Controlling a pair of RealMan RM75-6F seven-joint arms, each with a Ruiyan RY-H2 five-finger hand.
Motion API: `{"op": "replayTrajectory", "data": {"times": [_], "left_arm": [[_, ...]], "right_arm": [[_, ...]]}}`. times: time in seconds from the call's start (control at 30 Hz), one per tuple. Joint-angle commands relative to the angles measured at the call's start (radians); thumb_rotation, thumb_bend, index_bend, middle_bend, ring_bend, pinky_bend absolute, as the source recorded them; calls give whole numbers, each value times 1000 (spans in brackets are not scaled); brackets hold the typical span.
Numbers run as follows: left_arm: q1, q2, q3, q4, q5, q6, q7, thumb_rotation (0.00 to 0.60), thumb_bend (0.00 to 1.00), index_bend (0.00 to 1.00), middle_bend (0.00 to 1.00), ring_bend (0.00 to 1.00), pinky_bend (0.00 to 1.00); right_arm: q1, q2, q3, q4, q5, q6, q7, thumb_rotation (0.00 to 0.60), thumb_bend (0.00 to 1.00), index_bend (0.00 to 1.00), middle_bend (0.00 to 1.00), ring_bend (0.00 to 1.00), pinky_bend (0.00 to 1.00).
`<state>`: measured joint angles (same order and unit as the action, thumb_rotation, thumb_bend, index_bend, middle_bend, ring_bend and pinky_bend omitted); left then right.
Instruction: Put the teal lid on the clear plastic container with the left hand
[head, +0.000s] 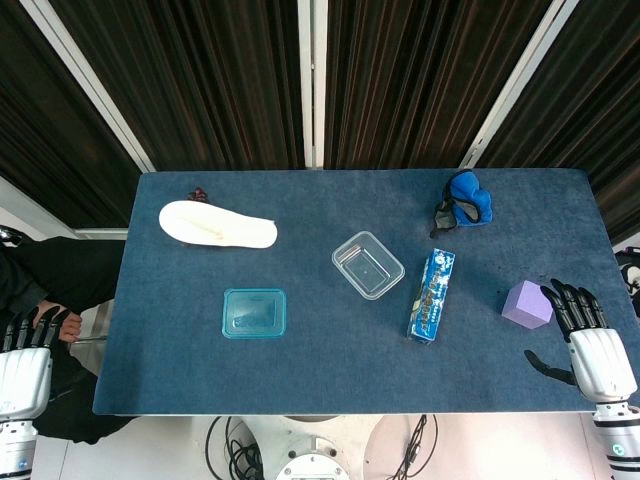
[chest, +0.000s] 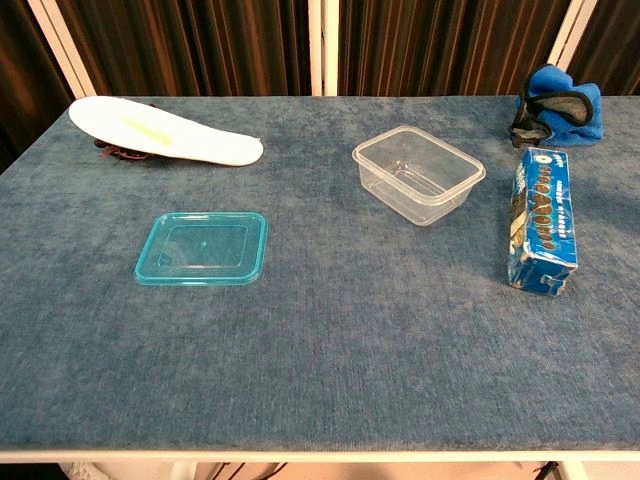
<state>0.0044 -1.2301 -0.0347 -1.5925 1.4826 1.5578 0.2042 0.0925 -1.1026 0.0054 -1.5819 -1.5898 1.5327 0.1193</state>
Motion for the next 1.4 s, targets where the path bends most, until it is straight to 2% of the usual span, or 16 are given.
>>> {"op": "replayTrajectory", "data": {"times": [0.03,0.27,0.37,0.53,0.67,0.83,1.03,1.23,1.4], "left_arm": [[-8,3,-3,-4,-15,-20,-1,600,0,146,93,0,15],[-14,6,0,-8,-23,-38,-8,600,0,146,93,0,15],[-15,5,-2,-8,-21,-34,-14,600,0,146,93,0,15],[-21,3,3,-3,-3,-34,-12,600,0,146,93,0,15],[-17,2,7,-6,2,-27,-11,600,0,146,93,0,15],[-15,1,8,-9,0,-22,-9,600,0,146,93,0,15],[-21,1,5,-18,-17,-41,6,600,0,146,93,0,15],[-31,1,-1,-26,-32,-57,19,600,0,146,93,0,15],[-32,0,-2,-28,-42,-60,22,600,0,146,93,0,15]], "right_arm": [[5,-2,2,-1,-6,-4,1,600,122,0,1,0,0],[55,-5,6,-25,-38,-70,10,600,121,0,31,0,0],[113,-7,37,-60,-23,-140,15,600,134,0,142,0,0],[276,-8,131,-129,103,-378,15,600,224,0,221,0,0],[405,-43,198,-122,230,-560,-22,600,280,0,243,0,0],[549,-143,267,-2,448,-725,-102,600,285,0,243,0,0],[670,-251,281,167,626,-869,-147,600,290,0,237,0,0],[761,-332,277,313,722,-1005,-129,600,293,0,228,0,0],[797,-369,284,347,711,-1076,-80,600,297,0,227,0,0]]}}
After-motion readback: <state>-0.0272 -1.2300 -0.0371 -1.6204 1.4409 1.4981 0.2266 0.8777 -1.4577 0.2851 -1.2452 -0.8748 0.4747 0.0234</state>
